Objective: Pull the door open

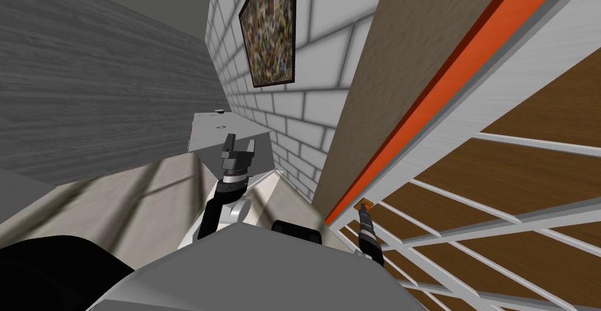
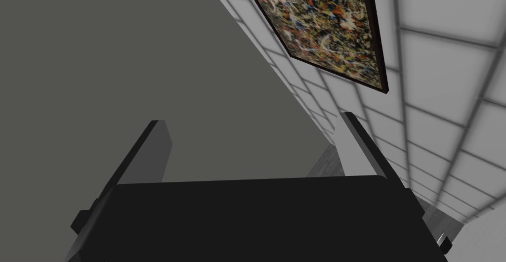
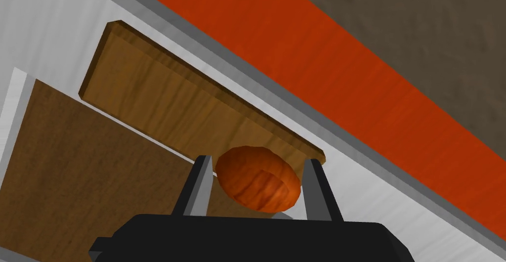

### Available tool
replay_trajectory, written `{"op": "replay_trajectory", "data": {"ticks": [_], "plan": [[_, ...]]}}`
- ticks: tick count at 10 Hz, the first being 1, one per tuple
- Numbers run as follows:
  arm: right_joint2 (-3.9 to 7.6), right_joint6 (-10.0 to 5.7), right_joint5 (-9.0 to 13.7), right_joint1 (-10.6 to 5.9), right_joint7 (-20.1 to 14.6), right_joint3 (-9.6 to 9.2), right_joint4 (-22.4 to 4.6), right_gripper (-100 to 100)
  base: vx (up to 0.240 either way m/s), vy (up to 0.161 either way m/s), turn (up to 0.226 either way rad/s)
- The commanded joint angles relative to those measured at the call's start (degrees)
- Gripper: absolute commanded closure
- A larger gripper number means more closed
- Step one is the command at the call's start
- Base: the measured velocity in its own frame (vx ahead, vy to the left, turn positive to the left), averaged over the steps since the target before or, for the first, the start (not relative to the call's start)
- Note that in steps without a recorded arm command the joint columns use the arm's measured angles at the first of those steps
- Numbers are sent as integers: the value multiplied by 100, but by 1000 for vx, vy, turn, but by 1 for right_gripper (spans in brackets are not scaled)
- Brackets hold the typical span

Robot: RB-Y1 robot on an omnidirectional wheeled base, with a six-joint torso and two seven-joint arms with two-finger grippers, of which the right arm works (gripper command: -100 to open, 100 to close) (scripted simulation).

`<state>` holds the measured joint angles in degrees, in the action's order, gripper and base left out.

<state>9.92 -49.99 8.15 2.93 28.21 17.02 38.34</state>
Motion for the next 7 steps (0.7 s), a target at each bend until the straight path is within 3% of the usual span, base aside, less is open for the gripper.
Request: {"op": "replay_trajectory", "data": {"ticks": [1, 7], "plan": [[8, -1, 27, 13, -166, 19, 15, 100, -28, 2, 27], [60, -37, 154, -90, -1098, 27, -140, 100, -38, -1, 46]]}}
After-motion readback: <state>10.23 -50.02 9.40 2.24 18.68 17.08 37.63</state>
